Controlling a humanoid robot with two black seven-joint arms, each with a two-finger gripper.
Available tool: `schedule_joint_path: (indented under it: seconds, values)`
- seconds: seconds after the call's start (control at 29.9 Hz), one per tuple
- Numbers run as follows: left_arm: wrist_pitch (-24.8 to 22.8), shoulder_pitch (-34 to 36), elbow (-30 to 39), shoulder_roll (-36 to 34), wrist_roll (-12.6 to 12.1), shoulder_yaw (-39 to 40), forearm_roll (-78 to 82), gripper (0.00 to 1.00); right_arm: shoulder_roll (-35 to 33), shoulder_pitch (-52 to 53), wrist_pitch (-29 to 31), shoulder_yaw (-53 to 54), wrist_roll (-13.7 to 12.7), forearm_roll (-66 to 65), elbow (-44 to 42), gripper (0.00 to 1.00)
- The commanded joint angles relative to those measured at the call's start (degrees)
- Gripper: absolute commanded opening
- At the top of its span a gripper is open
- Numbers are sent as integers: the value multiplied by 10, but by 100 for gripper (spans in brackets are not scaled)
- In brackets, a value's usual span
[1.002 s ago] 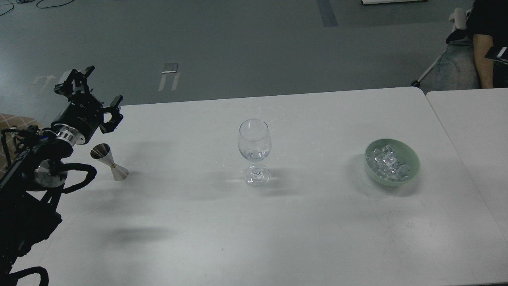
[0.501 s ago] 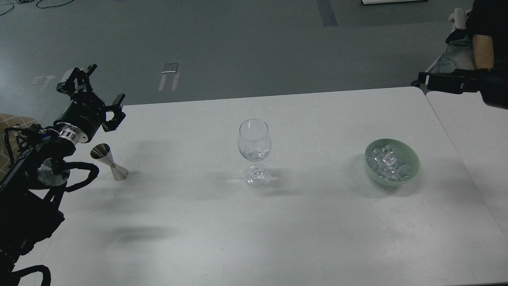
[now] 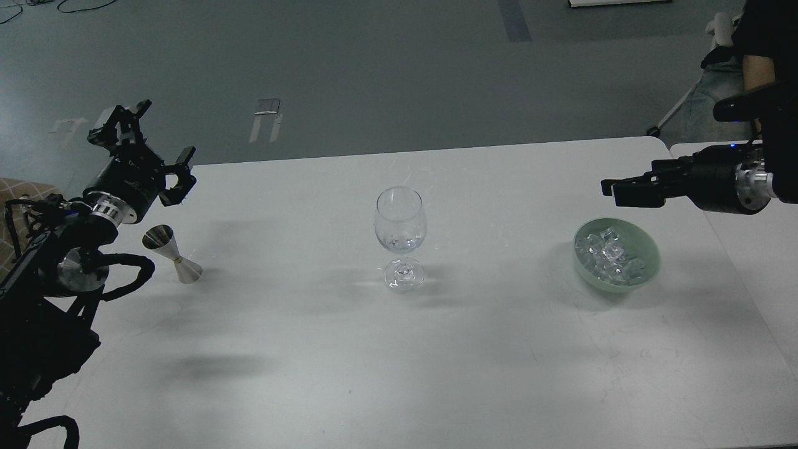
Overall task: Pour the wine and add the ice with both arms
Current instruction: 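Move the right gripper down into the bowl of ice cubes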
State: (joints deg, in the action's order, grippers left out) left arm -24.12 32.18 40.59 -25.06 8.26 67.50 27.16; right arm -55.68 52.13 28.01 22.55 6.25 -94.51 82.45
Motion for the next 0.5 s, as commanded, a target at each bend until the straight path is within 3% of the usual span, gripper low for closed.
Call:
schedule_joint_path:
  seconds: [0.0,0.47]
  values:
    - [-1,0,0,0,0,0,0,99,-4,10,0,-31,7,0,2,100]
    - [-1,-2,0,2,0,0,-1,99,-9,3,0,-99,15,-37,-11,100]
